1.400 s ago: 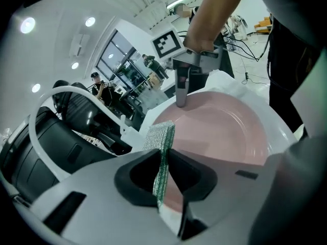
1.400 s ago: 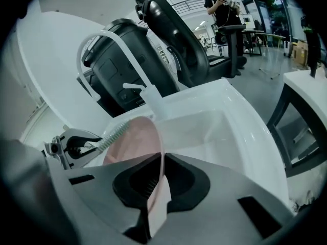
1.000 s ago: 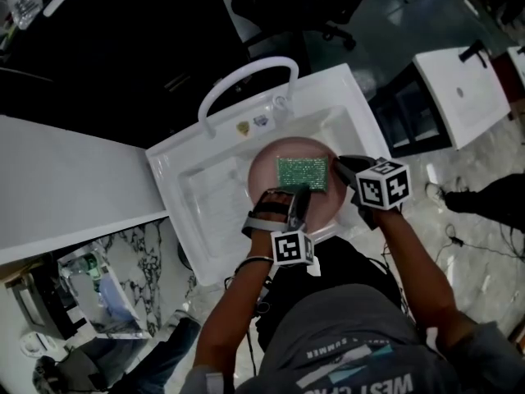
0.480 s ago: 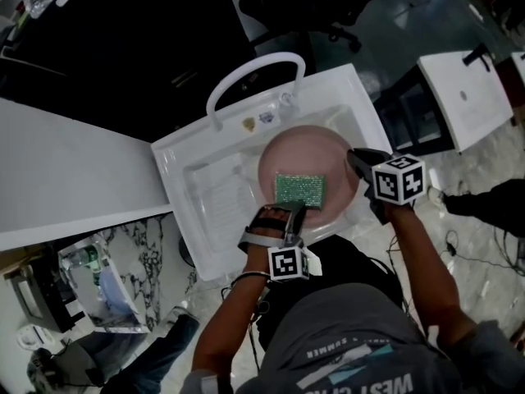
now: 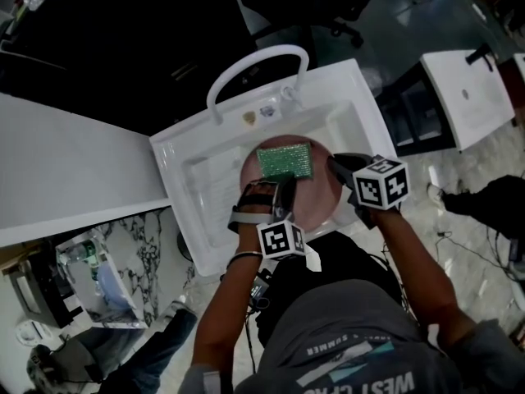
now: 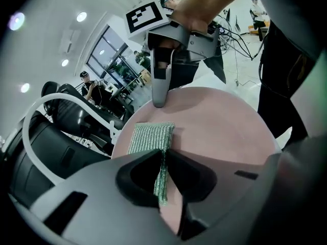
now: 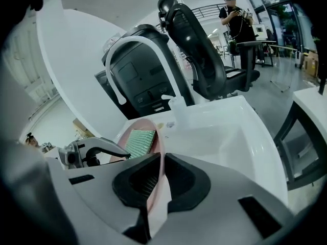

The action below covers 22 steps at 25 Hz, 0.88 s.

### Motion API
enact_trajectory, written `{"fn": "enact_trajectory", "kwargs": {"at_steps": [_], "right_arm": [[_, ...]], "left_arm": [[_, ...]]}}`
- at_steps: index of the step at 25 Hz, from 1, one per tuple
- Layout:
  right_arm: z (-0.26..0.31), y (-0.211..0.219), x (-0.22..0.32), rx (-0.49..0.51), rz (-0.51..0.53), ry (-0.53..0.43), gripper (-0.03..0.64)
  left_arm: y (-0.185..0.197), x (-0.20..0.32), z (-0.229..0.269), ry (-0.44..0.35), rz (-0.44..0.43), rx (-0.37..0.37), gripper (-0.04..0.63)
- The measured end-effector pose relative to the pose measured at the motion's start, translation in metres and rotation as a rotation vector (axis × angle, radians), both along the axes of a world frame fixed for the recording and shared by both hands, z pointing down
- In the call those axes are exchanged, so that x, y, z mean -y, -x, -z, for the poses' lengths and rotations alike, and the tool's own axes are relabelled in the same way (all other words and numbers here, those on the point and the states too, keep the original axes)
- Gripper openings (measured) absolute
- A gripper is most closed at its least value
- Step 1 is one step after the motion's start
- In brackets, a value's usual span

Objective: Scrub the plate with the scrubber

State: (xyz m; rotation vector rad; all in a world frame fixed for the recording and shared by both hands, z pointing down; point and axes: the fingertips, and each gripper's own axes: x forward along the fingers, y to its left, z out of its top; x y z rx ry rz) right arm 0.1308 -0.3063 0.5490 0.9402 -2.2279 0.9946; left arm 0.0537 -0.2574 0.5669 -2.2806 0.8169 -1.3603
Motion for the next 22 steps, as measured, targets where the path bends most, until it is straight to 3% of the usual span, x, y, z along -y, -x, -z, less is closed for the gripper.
{"fn": "enact_trajectory", "kwargs": {"at_steps": [6, 11, 13, 16, 22], "right_arm": [[0.003, -0.025, 0.011, 0.003, -0.054, -0.006, 0.044], [0.007, -0.048, 0.024, 0.006, -0.109, -0.017, 0.046], [0.009, -0.055, 0.029, 0.01, -0.124, -0.023, 0.048], [0.013, -0.058, 0.033, 0.021, -0.131, -0.025, 0.048], [0.007, -0.048, 0.026, 0.026, -0.085, 0.002, 0.049]], "left_arm": [[-0.038, -0.018, -0.003, 0.031, -0.122, -0.034, 0.048], [-0.066, -0.059, -0.018, 0.132, -0.243, -0.032, 0.048], [-0.068, -0.064, -0.02, 0.131, -0.259, -0.02, 0.048], [-0.054, -0.062, -0.027, 0.124, -0.22, 0.021, 0.047], [-0.006, -0.028, -0.027, 0.098, -0.024, 0.047, 0.046]]}}
